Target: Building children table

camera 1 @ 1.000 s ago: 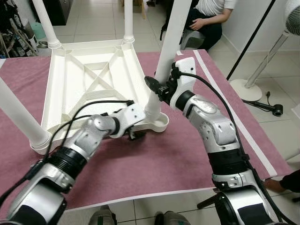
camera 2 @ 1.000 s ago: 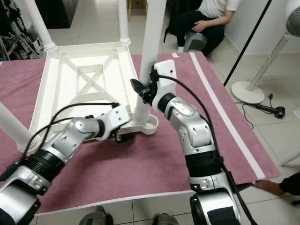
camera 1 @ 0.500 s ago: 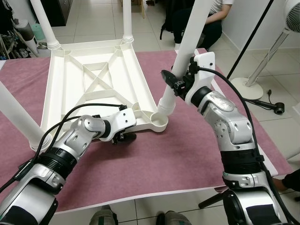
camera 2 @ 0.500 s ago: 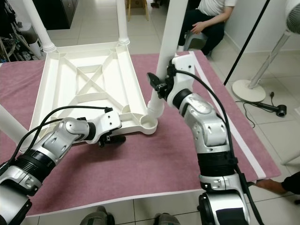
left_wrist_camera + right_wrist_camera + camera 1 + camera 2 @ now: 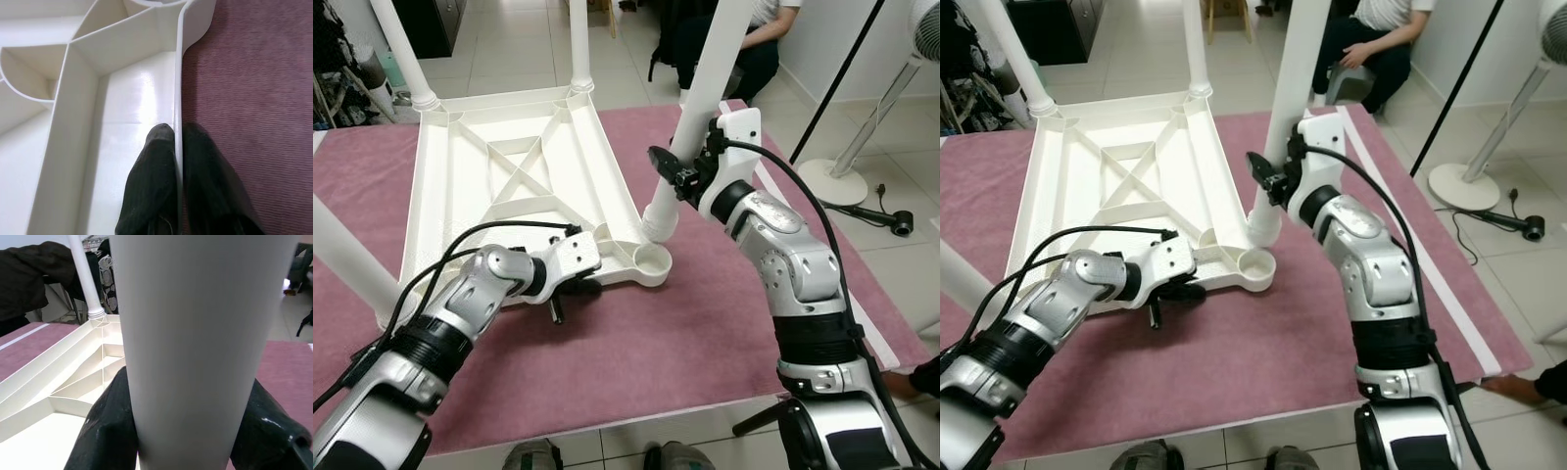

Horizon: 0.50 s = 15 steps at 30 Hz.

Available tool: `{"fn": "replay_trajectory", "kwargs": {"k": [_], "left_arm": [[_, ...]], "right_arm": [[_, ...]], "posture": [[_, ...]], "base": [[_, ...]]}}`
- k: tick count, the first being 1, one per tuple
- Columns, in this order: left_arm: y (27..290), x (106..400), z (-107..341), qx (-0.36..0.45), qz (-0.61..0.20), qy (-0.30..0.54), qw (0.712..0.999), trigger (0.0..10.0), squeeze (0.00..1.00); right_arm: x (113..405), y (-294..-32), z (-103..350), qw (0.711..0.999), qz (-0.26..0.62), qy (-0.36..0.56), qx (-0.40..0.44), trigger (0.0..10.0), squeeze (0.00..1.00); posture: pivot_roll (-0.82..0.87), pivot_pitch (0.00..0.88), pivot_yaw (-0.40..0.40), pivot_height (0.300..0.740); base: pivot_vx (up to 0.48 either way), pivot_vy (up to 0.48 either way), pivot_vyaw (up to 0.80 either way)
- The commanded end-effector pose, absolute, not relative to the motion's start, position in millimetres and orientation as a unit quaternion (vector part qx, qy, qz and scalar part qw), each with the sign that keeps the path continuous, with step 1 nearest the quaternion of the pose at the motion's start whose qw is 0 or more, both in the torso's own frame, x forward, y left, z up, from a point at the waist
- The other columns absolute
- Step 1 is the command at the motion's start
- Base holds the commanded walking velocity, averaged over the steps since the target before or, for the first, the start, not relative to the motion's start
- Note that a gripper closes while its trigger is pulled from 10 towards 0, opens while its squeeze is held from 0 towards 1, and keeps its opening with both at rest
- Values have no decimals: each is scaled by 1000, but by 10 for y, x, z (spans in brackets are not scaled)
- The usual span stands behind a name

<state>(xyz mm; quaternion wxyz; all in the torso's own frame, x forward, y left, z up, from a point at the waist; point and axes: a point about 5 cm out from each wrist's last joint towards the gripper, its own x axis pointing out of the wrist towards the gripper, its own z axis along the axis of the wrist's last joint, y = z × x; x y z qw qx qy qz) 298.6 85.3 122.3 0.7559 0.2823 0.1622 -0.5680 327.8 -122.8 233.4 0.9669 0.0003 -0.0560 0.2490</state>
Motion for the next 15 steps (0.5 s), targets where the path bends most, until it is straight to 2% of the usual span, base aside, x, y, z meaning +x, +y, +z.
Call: {"fn": "replay_trajectory", "kwargs": {"k": [1,2,9,13,15], "left_arm": [[711,2882,1266,236,-599,135,754,3686,0],[674,2852,1336,225,-602,123,756,10000,0],[583,2847,1550,197,-599,84,772,10000,0],[473,2862,1755,177,-570,47,801,10000,0],[417,2797,1627,215,-554,57,802,10000,0]], "right_arm": [[3251,-1186,2351,964,260,-60,0,10000,0],[3249,-1177,2351,963,261,-60,0,10000,0],[3248,-1162,2340,963,264,-58,-1,10000,0],[3230,-1141,2335,961,269,-57,1,10000,0],[3199,-1131,2398,959,276,-64,9,10000,0]], "posture": [[41,0,29,740],[43,0,27,740],[44,0,22,740],[43,0,21,740],[43,0,19,740]], "base": [[0,0,0],[0,0,0],[0,0,0],[0,0,0],[0,0,0]]}}
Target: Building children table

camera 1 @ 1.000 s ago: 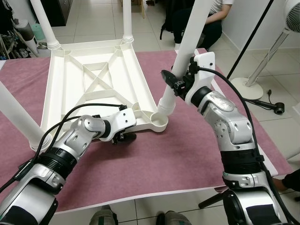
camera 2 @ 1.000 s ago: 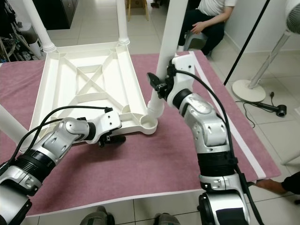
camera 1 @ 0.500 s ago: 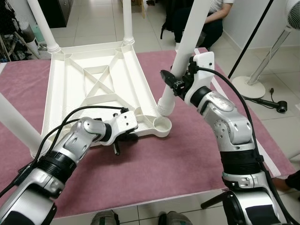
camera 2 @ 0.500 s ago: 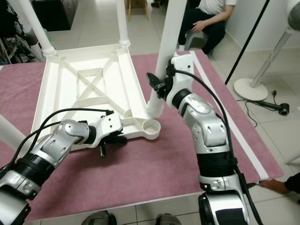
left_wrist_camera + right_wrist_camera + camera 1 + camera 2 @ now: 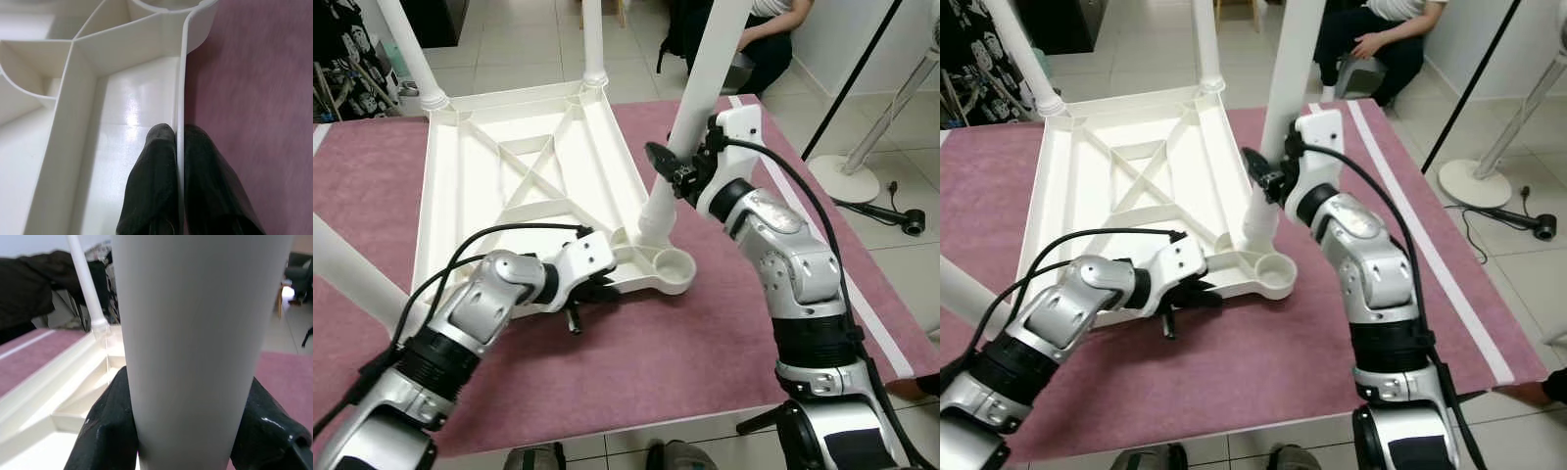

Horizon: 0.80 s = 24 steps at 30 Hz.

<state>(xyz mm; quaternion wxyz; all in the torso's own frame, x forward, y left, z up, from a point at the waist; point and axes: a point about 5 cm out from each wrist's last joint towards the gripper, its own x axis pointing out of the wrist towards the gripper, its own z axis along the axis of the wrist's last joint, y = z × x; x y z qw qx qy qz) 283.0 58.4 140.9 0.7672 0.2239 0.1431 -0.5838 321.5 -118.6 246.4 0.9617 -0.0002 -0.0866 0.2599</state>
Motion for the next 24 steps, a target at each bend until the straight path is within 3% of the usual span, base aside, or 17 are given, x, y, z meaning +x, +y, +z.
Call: {"fn": "replay_trajectory", "kwargs": {"k": [1,4,8,14,24], "left_arm": [[417,2797,1627,215,-554,57,802,10000,0],[397,2788,1522,240,-537,65,806,10000,0],[321,2807,1140,273,-465,121,833,10000,0],[343,2898,960,335,-411,138,836,10000,0],[337,3094,1011,300,-332,144,882,10000,0]], "right_arm": [[3199,-1131,2398,959,276,-64,9,10000,0],[3184,-1122,2423,958,280,-67,11,10000,0],[3011,-1072,2412,948,313,-56,4,10000,0],[2897,-1083,2333,947,320,-33,-13,10000,0],[2736,-1178,2274,953,293,-22,-72,10000,0]], "posture": [[43,0,19,740],[43,0,19,740],[34,0,4,740],[28,0,12,740],[-10,0,45,740]], "base": [[0,0,0],[0,0,0],[0,0,0],[0,0,0],[0,0,0]]}}
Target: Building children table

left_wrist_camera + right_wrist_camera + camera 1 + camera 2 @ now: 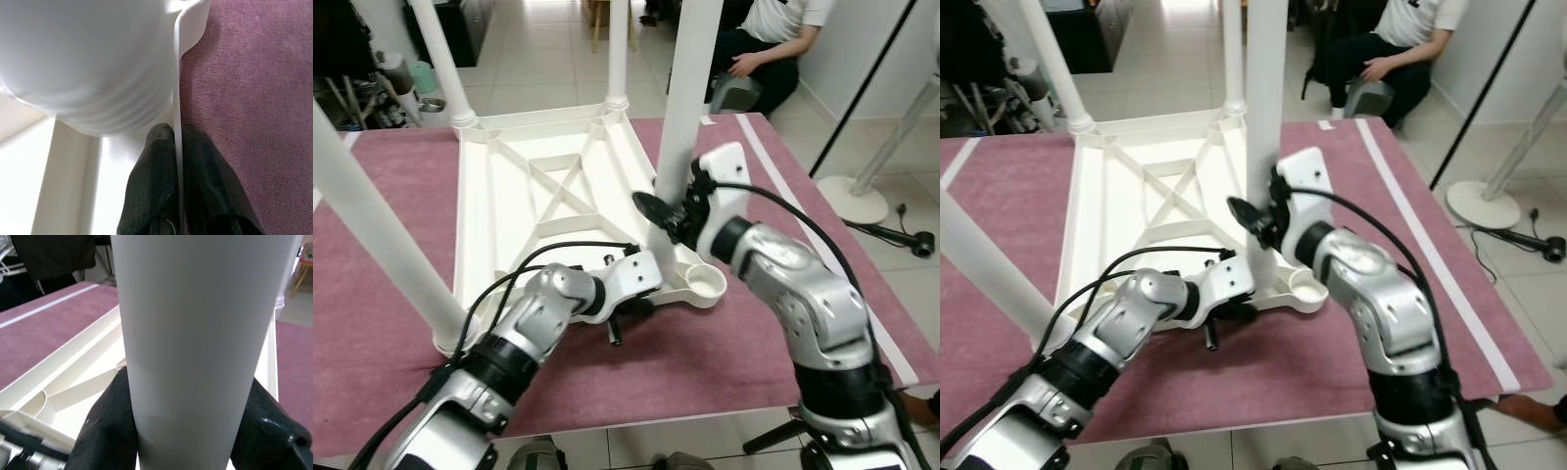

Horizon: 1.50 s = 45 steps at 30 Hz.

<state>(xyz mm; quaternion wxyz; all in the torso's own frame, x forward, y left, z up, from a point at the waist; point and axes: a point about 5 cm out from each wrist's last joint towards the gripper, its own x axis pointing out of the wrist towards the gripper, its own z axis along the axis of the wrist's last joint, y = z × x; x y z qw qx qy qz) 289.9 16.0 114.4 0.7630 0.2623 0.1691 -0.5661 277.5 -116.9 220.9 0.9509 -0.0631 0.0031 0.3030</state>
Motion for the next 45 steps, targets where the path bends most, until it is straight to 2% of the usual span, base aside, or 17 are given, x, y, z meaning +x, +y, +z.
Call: {"fn": "replay_trajectory", "kwargs": {"k": [1,3,12,24,36,45], "left_arm": [[337,3094,1011,300,-332,144,882,10000,0],[348,3113,1030,301,-331,142,883,10000,0],[375,3142,991,300,-329,144,884,10000,0],[415,3216,984,302,-322,148,885,10000,0],[514,3238,963,302,-315,151,887,10000,0],[562,3220,970,303,-316,151,886,10000,0]], "right_arm": [[2736,-1178,2274,953,293,-22,-72,10000,0],[2717,-1260,2313,964,249,-61,-64,10000,0],[2598,-1342,2281,974,192,-104,-51,10000,0],[2468,-1504,2095,985,154,-56,-58,10000,0],[2597,-1699,2113,989,109,-76,-70,10000,0],[2719,-1712,2160,988,115,-87,-60,10000,0]], "posture": [[-10,0,45,740],[-14,0,52,740],[-29,0,74,740],[-41,0,81,740],[-39,0,92,740],[-24,0,89,740]], "base": [[0,0,0],[0,0,0],[0,0,0],[0,0,0],[0,0,0],[0,0,0]]}}
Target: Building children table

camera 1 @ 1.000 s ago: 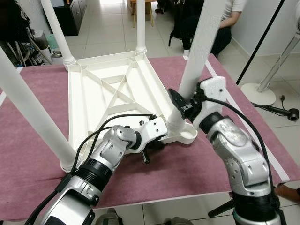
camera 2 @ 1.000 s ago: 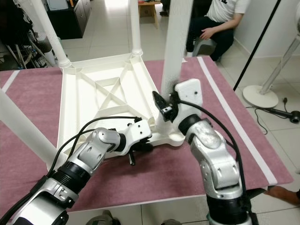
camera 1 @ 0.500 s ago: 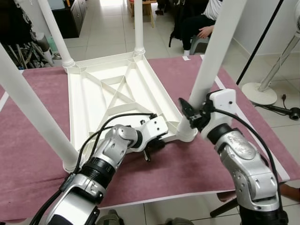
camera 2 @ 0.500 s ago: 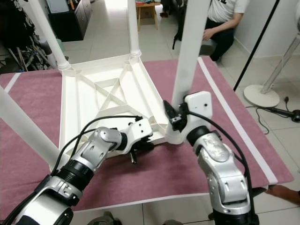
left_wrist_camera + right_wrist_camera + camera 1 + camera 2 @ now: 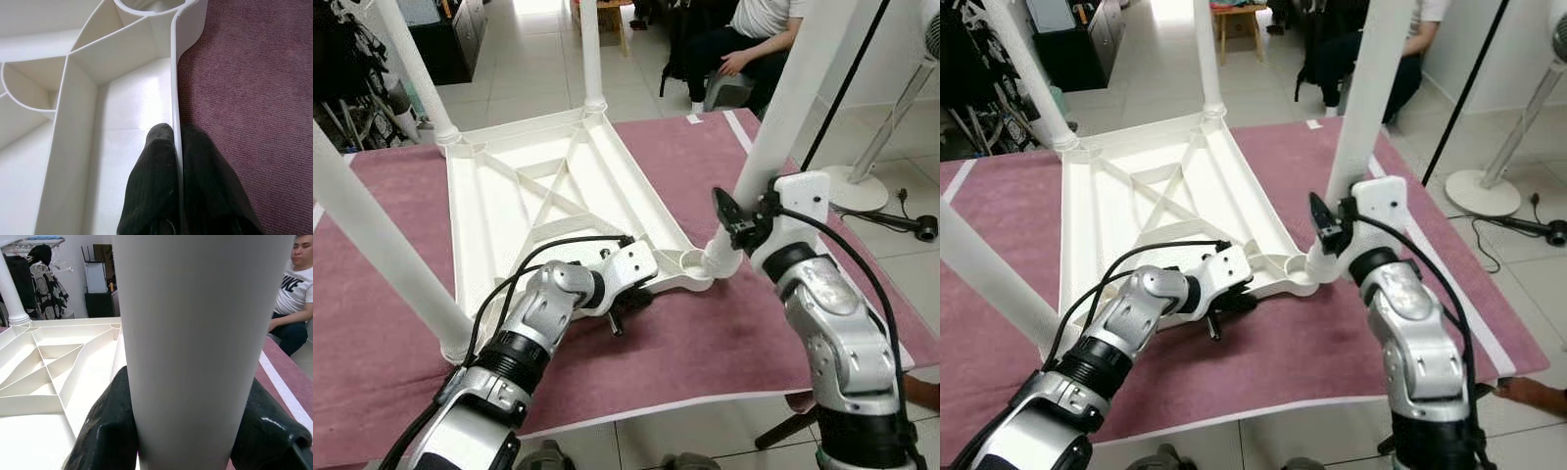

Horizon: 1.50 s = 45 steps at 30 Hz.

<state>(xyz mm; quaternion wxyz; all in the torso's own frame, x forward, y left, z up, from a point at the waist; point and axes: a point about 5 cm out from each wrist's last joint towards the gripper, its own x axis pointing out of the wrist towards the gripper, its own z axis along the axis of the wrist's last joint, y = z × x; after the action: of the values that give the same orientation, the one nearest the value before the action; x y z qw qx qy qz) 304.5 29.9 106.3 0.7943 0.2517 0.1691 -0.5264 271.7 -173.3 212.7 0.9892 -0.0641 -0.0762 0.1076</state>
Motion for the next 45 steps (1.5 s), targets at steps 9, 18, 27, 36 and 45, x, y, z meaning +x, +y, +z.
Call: {"fn": "replay_trajectory", "kwargs": {"k": [9,18,27,36,45], "left_arm": [[595,3206,988,304,-316,146,887,10000,0],[582,3201,995,302,-315,145,888,10000,0],[581,3206,994,303,-315,145,888,10000,0],[593,3208,984,305,-314,148,887,10000,0],[611,3213,981,305,-310,150,888,10000,0]], "right_arm": [[2795,-1561,2171,982,160,-94,-41,10000,0],[2774,-1490,2095,980,182,-78,-30,10000,0],[2739,-1562,1944,985,160,-37,-43,10000,0],[2785,-1678,1925,990,133,-27,-43,10000,0],[2821,-1721,1874,991,128,-3,-47,10000,0]], "posture": [[-12,0,82,740],[-11,0,74,740],[-15,0,78,740],[-15,0,82,740],[-11,0,83,740]], "base": [[0,0,0],[0,0,0],[0,0,0],[0,0,0],[0,0,0]]}}
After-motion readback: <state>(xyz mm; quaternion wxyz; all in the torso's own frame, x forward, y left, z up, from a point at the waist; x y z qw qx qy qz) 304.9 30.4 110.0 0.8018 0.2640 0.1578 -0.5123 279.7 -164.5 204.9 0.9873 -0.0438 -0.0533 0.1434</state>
